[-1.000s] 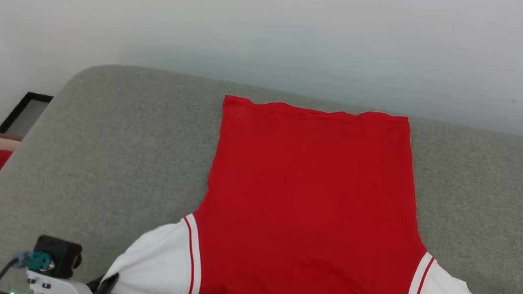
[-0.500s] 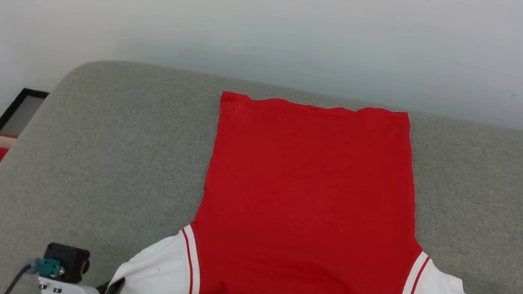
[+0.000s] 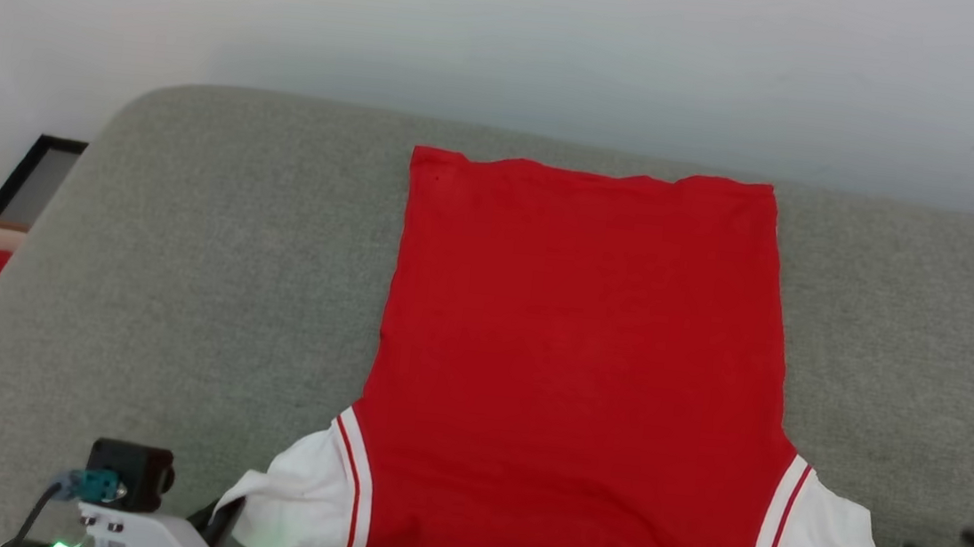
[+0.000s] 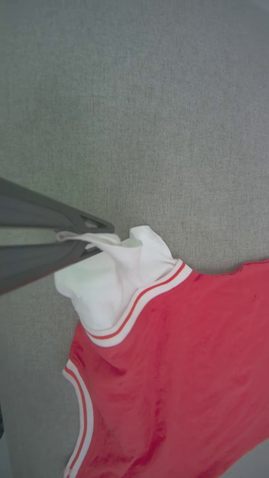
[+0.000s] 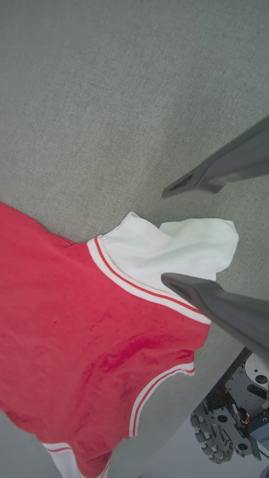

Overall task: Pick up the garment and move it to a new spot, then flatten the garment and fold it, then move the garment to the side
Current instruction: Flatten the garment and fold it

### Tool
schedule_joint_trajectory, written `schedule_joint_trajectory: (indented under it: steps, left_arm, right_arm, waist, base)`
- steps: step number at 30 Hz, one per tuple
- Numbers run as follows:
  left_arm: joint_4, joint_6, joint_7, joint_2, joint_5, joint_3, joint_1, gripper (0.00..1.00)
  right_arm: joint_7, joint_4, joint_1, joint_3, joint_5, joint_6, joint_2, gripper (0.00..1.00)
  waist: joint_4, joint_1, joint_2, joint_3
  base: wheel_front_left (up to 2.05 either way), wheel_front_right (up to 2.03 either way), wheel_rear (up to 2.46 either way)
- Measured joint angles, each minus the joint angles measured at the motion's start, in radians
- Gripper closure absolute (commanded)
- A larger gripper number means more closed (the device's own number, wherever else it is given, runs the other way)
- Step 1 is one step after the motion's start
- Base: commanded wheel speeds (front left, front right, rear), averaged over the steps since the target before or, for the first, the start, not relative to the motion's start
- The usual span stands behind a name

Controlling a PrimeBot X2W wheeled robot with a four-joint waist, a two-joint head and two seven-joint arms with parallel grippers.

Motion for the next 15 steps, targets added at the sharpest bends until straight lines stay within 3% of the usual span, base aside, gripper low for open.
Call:
schedule_joint_trajectory:
  steps: [9, 15]
  left_arm:
    - [0.0, -0.015, 0.004, -0.039, 0.034, -0.019, -0.058, 1.0]
    - [0.012, -0.042, 0.013, -0.082, 0.062, -0.041, -0.12, 1.0]
  right_arm:
    - [0.067, -0.11, -0.167, -0.124, -0.092, 0.0, 0.055, 0.0]
    - [0.046, -0.045, -0.412, -0.115, -0.181, 0.0, 0.068, 0.0]
  waist:
    - [0.033, 0.0, 0.0, 0.044]
    - [0.068, 0.0, 0.0, 0.085]
  base:
    - [0.0, 0.0, 0.0]
    - [0.0, 0.0, 0.0]
